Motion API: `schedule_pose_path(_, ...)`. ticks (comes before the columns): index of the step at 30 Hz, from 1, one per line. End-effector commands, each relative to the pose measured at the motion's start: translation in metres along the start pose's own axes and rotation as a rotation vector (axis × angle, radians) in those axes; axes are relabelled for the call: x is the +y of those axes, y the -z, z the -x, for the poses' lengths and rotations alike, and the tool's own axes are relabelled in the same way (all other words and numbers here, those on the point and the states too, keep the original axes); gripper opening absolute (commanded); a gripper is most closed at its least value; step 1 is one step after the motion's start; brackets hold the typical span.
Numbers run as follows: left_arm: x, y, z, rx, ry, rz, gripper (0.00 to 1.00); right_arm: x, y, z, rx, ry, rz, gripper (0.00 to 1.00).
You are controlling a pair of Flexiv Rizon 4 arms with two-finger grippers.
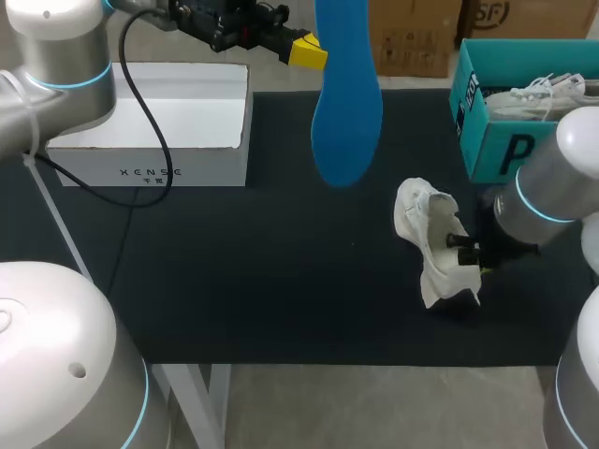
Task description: Take the shoe out of the shoebox, open the shoe tongue, remove and reinsert the insole, then place the shoe into the shoebox
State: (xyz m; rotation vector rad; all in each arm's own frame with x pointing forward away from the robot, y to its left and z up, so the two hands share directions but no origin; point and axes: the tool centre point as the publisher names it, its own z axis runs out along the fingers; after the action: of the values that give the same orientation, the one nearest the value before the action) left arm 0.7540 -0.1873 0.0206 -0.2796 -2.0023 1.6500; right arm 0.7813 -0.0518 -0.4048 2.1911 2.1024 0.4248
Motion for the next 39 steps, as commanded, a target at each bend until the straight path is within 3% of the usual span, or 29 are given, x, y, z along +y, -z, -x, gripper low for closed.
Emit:
schedule_pose_path(1, 0.0, 0.0, 0.0, 0.0, 0.0, 0.003, 0.0, 0.004, 0.031, 0.005, 0.033, 0.011, 0.01, 1.0)
schedule_pose_path(4, 0.0, 0.0, 0.0, 0.0, 0.0, 0.003, 0.0, 0.012, 0.058, 0.009, 0.071, 0.032, 0.005, 1.0)
schedule_pose_path(7, 0.0, 0.0, 0.0, 0.0, 0.0, 0.003, 0.0, 0.02, 0.087, 0.012, 0.243, 0.022, -0.028, 1.0)
schedule_pose_path(24, 0.0, 0.0, 0.0, 0.0, 0.0, 0.003, 0.0, 0.02, 0.087, 0.012, 0.243, 0.022, -0.028, 1.0)
schedule_pose_path(26, 0.0, 0.0, 0.0, 0.0, 0.0, 0.003, 0.0, 0.036, 0.096, 0.026, 0.344, -0.019, -0.116, 1.0)
schedule_pose_path(30, 0.0, 0.0, 0.0, 0.0, 0.0, 0.003, 0.0, 0.049, 0.111, 0.035, 0.545, -0.109, -0.279, 1.0)
schedule_pose_path(34, 0.0, 0.0, 0.0, 0.0, 0.0, 0.003, 0.0, 0.05, 0.122, 0.034, 0.682, -0.143, -0.336, 1.0)
schedule_pose_path(39, 0.0, 0.0, 0.0, 0.0, 0.0, 0.003, 0.0, 0.055, 0.128, 0.035, 0.76, -0.176, -0.386, 1.0)
